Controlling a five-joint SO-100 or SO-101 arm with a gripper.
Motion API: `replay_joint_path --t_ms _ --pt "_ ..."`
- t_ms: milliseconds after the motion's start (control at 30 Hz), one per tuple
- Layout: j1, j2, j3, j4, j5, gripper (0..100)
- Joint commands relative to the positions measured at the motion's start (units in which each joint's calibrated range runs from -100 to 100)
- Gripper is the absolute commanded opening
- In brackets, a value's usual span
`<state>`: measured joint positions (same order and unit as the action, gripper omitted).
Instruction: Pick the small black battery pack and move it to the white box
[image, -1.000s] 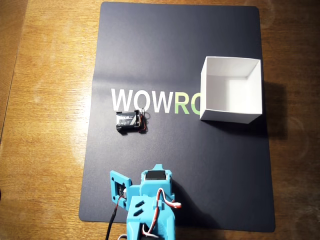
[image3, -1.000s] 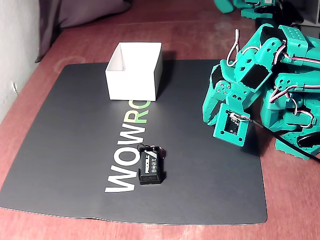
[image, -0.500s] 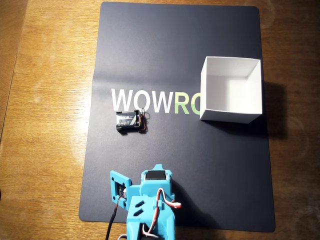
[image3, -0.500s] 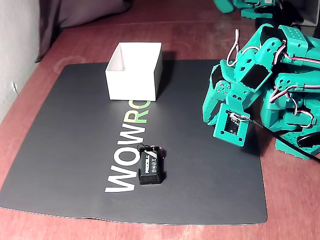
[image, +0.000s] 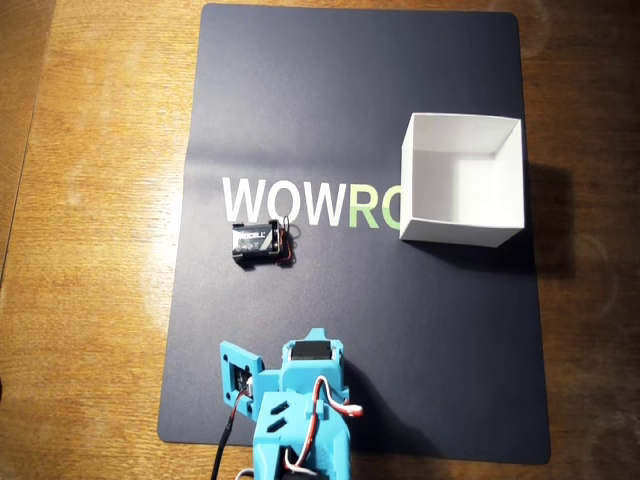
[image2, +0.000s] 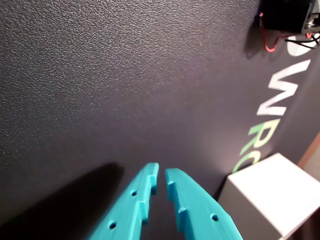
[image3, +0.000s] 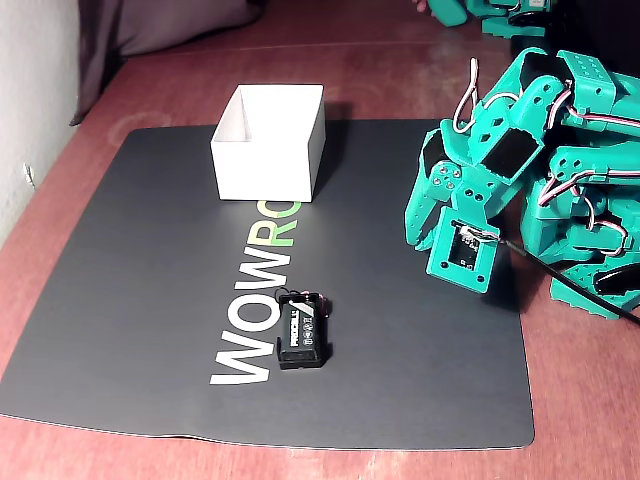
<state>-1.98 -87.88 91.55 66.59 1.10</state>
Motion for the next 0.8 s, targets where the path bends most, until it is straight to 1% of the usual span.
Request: replay_joint_path --t_ms 0,167,267,367,533,767 --pt "-0.43 -0.46 -1.34 -0.07 0.17 1" --pt "-0.54 0.60 -2.07 -0.86 0.17 2" --pt "-1.01 3.14 -5.79 -0.95 0.17 2" --pt "-7.35 9.71 -10.05 -3.05 0.17 2" --pt "-12.86 23.22 -23.56 -4.89 0.17 2" --pt "-14.15 39.17 -39.98 -4.37 0.12 2"
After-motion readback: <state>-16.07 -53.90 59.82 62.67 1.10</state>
